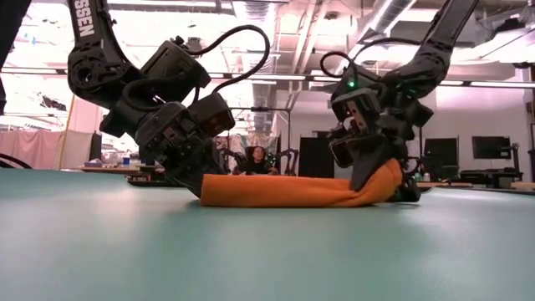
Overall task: Roll towel
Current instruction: Roll the orange towel
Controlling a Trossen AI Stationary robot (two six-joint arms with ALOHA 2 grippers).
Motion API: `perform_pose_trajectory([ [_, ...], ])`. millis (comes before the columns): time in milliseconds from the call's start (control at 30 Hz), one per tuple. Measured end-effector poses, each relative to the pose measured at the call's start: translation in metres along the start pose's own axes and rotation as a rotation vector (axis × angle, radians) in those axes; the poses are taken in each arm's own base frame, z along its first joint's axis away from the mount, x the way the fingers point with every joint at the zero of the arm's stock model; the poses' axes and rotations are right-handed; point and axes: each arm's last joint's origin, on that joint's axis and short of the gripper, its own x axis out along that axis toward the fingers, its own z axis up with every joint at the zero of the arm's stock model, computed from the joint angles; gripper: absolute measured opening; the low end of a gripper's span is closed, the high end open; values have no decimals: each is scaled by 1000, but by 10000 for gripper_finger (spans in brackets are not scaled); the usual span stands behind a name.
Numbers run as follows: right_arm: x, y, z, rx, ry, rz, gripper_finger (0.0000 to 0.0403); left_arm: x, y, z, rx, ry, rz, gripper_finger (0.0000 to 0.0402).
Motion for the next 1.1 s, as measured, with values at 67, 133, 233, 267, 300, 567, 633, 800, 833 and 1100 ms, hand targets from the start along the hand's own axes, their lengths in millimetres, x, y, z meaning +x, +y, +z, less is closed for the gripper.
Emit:
perform_pose_trajectory([
  [67,-5,5,2,0,4,19,30,0,0,0,0,3,1,0],
  [133,-11,9,3,-3,-4,24,30,0,0,0,1,7,-1,0],
  [233,-18,8,10,16,-12,49,29,0,0,0,2,4,-3,0],
  [267,-18,4,11,38,-9,47,29,0,0,0,2,3,-3,0],
  [300,-17,0,13,66,-2,44,29,0,0,0,3,2,-3,0],
  [567,-8,-19,23,202,77,80,30,0,-2,0,7,5,-22,0],
  [633,-7,-23,25,239,88,80,30,0,-3,0,9,7,-32,0],
  [800,-9,-26,28,281,74,78,29,-5,-8,5,-20,5,-57,0],
  [833,-9,-27,29,285,69,74,30,-8,-9,7,-23,4,-65,0],
  [1100,-9,-29,28,328,50,30,30,-34,-31,15,-45,73,-104,0],
])
